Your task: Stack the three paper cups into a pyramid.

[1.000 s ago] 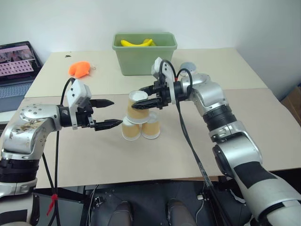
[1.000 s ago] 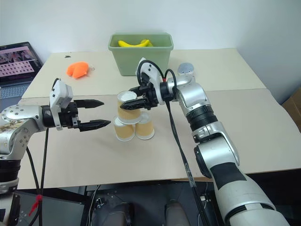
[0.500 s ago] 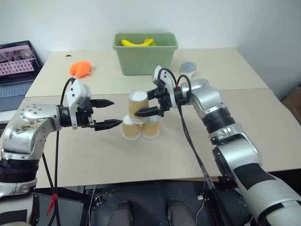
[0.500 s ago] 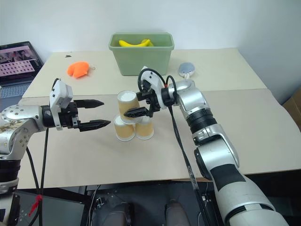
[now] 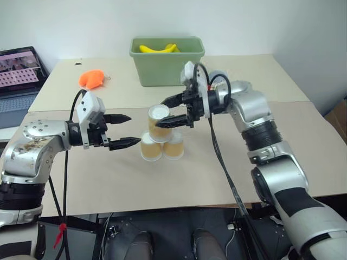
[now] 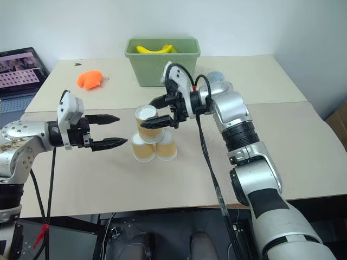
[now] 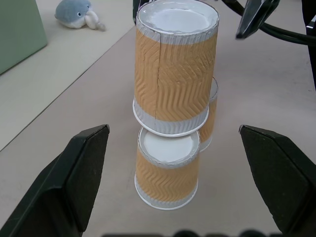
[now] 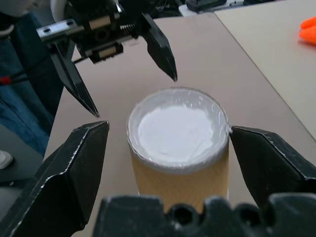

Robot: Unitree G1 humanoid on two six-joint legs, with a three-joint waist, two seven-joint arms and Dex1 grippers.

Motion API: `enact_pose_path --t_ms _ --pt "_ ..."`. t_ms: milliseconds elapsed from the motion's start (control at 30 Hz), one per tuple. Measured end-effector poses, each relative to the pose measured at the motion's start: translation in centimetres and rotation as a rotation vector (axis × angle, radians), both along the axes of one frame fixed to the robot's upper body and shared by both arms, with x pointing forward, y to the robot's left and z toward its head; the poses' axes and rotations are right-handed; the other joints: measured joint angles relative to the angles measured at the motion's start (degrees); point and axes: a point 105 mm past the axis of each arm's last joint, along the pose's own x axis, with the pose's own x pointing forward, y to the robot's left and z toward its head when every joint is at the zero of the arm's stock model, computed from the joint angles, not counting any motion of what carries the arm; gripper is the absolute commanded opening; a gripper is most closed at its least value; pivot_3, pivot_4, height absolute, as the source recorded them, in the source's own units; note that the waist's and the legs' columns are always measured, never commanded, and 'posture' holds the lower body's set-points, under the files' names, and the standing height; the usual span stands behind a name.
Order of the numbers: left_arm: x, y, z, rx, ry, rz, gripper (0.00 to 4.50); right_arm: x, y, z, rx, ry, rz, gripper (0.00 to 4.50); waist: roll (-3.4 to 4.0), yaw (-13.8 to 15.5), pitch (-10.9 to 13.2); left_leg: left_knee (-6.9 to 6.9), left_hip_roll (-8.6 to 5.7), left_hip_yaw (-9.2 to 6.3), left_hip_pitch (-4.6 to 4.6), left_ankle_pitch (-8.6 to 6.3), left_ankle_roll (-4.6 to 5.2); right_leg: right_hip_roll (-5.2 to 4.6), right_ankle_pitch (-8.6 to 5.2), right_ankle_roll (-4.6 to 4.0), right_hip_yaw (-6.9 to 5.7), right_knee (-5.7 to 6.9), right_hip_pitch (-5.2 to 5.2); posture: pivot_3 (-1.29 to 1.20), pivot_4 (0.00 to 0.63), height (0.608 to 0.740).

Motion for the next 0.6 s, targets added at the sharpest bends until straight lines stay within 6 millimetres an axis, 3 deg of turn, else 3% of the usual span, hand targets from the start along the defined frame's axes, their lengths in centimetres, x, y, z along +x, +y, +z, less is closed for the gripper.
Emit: enact_pose_path --t_ms 100,200,300,367,433,500,567,600 --pt "0.1 0.0 0.0 -0.004 -0.003 0.008 4.5 -0.3 -0.1 1.6 0.05 0.012 -0.009 4.49 0.0 0.0 0.0 0.0 0.0 0.0 0.0 0.0 0.0 0.0 0.0 0.0 0.0 -0.01 -0.01 0.0 0.15 0.732" --pt "0.3 0.0 0.1 -0.049 -0.008 0.046 4.5 -0.1 -1.1 4.4 0.155 0.0 -0.077 4.49 0.0 0.16 0.0 0.0 -0.01 -0.01 -0.02 0.0 0.0 -0.02 0.0 0.0 0.0 0.02 -0.01 0.0 0.15 0.732" --pt "0.2 0.9 -0.2 -0.164 -0.003 0.149 4.5 1.5 -4.7 7.1 0.272 -0.051 -0.28 4.49 -0.02 0.45 0.0 0.0 -0.01 0.0 -0.06 0.0 0.0 -0.06 0.0 0.0 0.0 -0.05 -0.01 0.0 0.15 0.732" --pt "0.2 2.4 -0.7 -0.255 -0.003 0.274 4.5 3.0 -8.4 7.0 0.307 -0.089 -0.486 4.49 -0.07 0.87 -0.03 0.01 0.0 -0.01 -0.06 -0.01 0.01 -0.06 0.0 0.0 -0.01 -0.19 0.02 0.0 0.15 0.732" --pt "0.3 4.3 -1.5 -0.337 -0.018 0.432 4.5 4.3 -12.0 5.1 0.313 -0.091 -0.692 4.49 -0.12 1.34 -0.08 0.0 -0.02 0.0 -0.01 -0.01 0.01 -0.1 0.0 0.0 0.0 -0.27 0.1 0.0 0.15 0.732" --pt "0.4 7.1 -3.1 -0.42 -0.021 0.655 4.5 5.4 -16.3 0.9 0.264 -0.058 -0.945 4.49 -0.18 1.56 -0.1 0.03 -0.04 0.02 -0.03 -0.01 0.01 -0.13 0.0 0.0 0.02 -0.35 0.08 0.0 0.15 0.732" --pt "0.2 10.5 -5.1 -0.483 -0.037 0.923 4.5 5.6 -20.9 -5.8 0.119 -0.001 -1.244 4.49 -0.18 1.74 -0.11 0.06 -0.07 0.08 -0.05 -0.01 0.0 -0.16 0.01 -0.01 0.08 -0.28 -0.01 0.0 0.15 0.732" --pt "0.1 11.3 -5.6 -0.487 -0.041 0.983 4.5 5.5 -21.8 -7.5 0.073 0.012 -1.307 4.49 -0.19 1.76 -0.11 0.05 -0.08 0.1 -0.05 0.0 -0.01 -0.16 0.01 -0.01 0.09 -0.25 -0.05 0.0 0.15 0.732"
